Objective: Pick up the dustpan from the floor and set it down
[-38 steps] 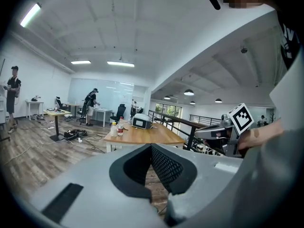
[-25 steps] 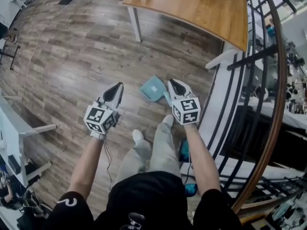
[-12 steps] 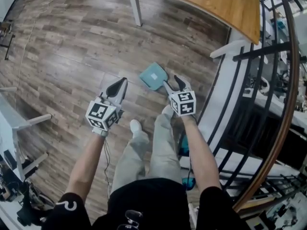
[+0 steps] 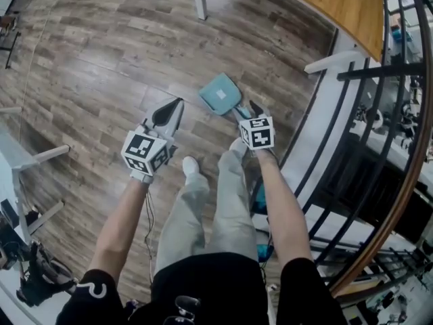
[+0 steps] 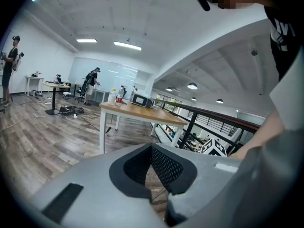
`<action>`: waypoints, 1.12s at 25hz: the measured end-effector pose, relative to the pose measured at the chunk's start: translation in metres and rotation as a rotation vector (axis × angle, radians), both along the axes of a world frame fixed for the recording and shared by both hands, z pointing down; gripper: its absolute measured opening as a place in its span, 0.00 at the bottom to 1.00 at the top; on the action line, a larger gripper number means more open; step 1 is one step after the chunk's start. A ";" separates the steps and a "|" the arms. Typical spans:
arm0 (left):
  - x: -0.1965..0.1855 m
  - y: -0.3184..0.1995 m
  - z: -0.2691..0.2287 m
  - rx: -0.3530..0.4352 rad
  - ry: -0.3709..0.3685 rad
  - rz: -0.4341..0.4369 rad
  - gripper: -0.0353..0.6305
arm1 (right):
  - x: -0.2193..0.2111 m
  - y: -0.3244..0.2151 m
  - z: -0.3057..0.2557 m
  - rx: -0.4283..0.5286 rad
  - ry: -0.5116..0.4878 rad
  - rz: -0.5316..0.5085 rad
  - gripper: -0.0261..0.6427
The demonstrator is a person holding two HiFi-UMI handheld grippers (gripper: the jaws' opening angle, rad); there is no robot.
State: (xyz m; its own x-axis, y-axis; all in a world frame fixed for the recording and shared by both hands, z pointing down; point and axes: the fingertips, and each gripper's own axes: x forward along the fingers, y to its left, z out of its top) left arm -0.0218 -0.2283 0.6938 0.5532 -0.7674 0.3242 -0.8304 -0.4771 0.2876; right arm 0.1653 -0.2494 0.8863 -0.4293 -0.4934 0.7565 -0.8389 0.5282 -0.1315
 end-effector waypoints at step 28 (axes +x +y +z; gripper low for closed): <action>-0.008 -0.004 0.022 -0.031 0.009 -0.046 0.04 | 0.000 0.010 0.021 -0.032 0.082 -0.023 0.19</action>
